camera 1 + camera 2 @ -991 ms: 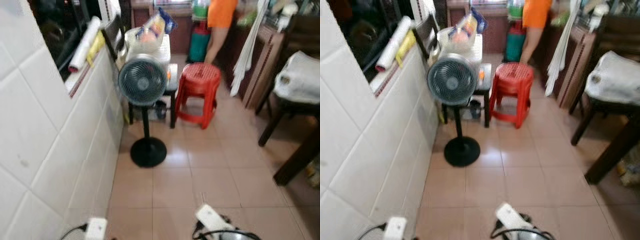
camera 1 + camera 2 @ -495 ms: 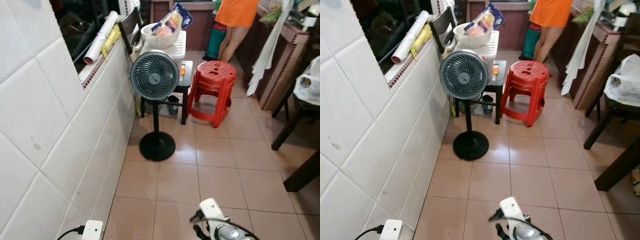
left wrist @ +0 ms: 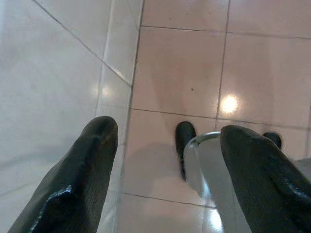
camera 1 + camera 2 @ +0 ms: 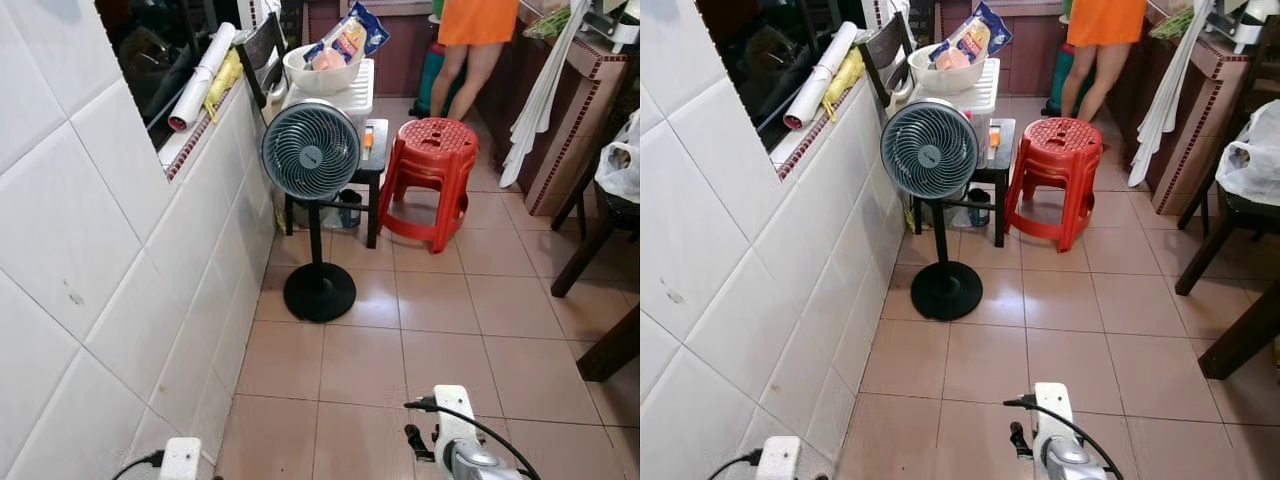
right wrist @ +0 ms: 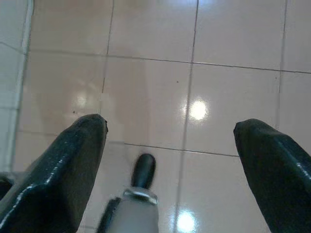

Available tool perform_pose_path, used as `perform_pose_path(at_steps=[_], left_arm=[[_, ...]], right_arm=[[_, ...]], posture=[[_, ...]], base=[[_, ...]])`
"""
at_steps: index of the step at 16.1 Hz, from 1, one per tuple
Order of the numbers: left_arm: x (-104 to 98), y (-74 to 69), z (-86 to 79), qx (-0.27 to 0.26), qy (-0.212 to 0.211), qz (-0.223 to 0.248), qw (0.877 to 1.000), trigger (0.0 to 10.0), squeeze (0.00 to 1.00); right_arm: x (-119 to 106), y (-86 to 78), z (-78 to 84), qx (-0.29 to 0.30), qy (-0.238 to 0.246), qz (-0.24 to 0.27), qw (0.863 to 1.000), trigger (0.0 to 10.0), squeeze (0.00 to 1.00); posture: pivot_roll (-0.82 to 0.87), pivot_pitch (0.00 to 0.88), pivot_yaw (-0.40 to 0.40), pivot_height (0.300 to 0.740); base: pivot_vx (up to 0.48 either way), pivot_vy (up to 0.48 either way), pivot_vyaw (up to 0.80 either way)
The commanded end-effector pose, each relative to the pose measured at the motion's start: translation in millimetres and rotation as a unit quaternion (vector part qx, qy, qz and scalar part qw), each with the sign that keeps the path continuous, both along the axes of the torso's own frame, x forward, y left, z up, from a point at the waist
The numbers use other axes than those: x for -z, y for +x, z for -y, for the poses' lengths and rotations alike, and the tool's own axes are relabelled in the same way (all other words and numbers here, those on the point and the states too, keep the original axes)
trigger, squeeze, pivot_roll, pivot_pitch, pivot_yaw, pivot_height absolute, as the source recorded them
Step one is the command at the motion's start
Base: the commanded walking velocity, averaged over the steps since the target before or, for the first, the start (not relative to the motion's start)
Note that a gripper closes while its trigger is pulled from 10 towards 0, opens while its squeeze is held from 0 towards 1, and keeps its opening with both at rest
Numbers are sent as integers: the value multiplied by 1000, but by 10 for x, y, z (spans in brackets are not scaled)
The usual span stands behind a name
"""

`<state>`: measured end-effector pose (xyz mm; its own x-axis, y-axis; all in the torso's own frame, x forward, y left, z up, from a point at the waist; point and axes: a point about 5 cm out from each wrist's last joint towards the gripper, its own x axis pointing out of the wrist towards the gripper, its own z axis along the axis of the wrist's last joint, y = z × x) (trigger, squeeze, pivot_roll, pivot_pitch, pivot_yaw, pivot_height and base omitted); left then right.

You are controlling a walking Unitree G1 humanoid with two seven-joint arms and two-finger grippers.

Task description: Setting the table

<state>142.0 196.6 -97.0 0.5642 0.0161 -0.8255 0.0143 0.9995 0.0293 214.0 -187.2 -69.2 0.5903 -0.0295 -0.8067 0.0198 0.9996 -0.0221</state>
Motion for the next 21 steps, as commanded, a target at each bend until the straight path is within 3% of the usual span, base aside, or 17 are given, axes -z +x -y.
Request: perform_pose_path(at_steps=[1, 5, 12, 14, 16, 21], left_arm=[[-22, 35, -53, 17, 8, 2, 1000, 10000, 0], [-37, 96, 54, 61, 5, 14, 998, 10000, 0], [-28, 111, 199, 53, 10, 25, 998, 10000, 0], [-21, 102, 200, 38, 21, 22, 999, 10000, 0], [-16, 95, 199, 29, 30, 20, 999, 10000, 0], [-18, 94, 188, 28, 28, 22, 999, 10000, 0]], right_arm=[[5, -9, -4, 17, 4, 3, 1000, 10000, 0], [31, -123, 212, 46, -13, 0, 999, 10000, 0], [-48, -103, 491, 39, -49, 15, 998, 10000, 0], [-48, -97, 477, 7, -60, 7, 998, 10000, 0], [0, -124, 348, -27, -61, -5, 998, 10000, 0], [31, -100, 129, -54, -38, -10, 998, 10000, 0]], posture=[[-154, 0, 118, 740], [-240, 0, 142, 740], [-230, 0, 81, 740], [-201, 0, 85, 740], [-184, 0, 85, 740], [-154, 0, 81, 740]], base=[[0, 0, 0], [0, 0, 0], [0, 0, 0], [0, 0, 0], [0, 0, 0], [0, 0, 0]])
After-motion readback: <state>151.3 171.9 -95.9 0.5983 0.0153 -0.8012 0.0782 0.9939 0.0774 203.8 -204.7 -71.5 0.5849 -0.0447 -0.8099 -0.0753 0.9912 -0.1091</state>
